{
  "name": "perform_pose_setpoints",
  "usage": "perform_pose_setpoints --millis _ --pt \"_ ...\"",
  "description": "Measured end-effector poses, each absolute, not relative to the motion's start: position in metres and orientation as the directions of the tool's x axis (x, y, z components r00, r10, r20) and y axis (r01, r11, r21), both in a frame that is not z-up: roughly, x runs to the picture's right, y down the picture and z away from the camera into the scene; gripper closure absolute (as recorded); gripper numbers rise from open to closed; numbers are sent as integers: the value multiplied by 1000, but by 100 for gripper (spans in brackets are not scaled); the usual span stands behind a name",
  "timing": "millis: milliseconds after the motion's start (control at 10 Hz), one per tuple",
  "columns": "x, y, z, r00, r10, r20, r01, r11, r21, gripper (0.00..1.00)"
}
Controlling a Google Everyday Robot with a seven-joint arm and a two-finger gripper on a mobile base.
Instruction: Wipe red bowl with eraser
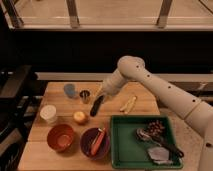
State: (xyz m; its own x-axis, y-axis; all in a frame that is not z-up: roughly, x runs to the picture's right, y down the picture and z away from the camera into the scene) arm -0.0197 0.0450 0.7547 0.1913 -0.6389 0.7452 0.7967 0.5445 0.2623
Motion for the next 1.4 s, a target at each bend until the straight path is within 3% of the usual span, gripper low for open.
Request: perform_pose_setpoints --millis 800,1400 --pt "-148 55 711 -60 -741 668 728 426 538 100" --pt "-207 106 699 -125 -785 607 654 395 645 100"
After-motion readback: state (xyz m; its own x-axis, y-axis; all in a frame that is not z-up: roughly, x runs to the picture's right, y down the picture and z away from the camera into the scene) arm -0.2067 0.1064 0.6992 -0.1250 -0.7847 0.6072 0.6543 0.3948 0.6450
